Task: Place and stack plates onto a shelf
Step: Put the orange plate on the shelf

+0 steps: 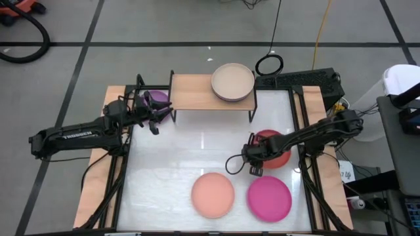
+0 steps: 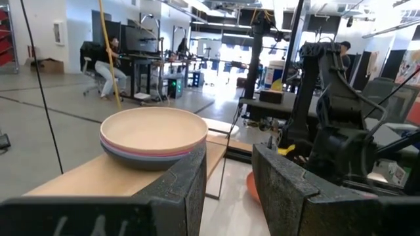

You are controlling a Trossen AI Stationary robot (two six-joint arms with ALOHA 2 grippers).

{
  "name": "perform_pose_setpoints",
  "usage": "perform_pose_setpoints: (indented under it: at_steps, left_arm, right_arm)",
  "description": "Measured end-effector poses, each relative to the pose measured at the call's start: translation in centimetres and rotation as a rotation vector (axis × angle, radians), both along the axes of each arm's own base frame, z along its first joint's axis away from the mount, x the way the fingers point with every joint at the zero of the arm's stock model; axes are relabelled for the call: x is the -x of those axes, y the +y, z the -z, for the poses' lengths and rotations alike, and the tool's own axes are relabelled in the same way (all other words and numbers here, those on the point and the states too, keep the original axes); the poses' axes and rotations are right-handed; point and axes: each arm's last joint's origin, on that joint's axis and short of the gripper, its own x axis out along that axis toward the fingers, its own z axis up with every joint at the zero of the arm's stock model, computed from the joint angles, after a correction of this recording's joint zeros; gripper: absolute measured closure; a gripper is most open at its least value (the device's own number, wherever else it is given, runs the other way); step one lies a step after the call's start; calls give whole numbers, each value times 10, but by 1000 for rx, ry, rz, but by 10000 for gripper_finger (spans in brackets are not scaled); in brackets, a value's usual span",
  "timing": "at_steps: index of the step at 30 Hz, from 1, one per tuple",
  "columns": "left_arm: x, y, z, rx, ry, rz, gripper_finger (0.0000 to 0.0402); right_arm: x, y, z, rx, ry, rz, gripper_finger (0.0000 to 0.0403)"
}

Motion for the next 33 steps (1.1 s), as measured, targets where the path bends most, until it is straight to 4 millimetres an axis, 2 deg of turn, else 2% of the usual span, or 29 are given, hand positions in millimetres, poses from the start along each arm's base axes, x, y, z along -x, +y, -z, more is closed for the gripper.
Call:
perform_pose_setpoints:
  at_steps: [6, 9, 13, 16, 21, 26, 28, 33]
  left_arm:
    - [0, 0, 0, -1, -3, 0, 275]
    - [0, 0, 0, -1, -3, 0, 275]
    - [0, 0, 0, -1, -3, 0, 275]
    - [0, 0, 0, -1, -3, 0, 275]
    - [0, 0, 0, -1, -2, -1, 275]
    - [0, 0, 0, 1, -3, -1, 275]
    - [0, 0, -1, 2, -10, 0, 275]
    - [1, 0, -5, 13, -59, 3, 275]
  right_arm:
    - [7, -2, 11, 37, 38, 5, 272]
    - [7, -2, 9, 38, 31, 0, 309]
    - [9, -3, 4, 48, 8, -26, 386]
    - [9, 0, -6, 32, -32, -59, 392]
    - [4, 15, -42, -49, -186, -213, 401]
    - [-12, 27, -93, -47, -440, -342, 402]
    - [-20, 28, -114, 13, -535, -348, 402]
    - [-51, 21, -150, 259, -630, -435, 402]
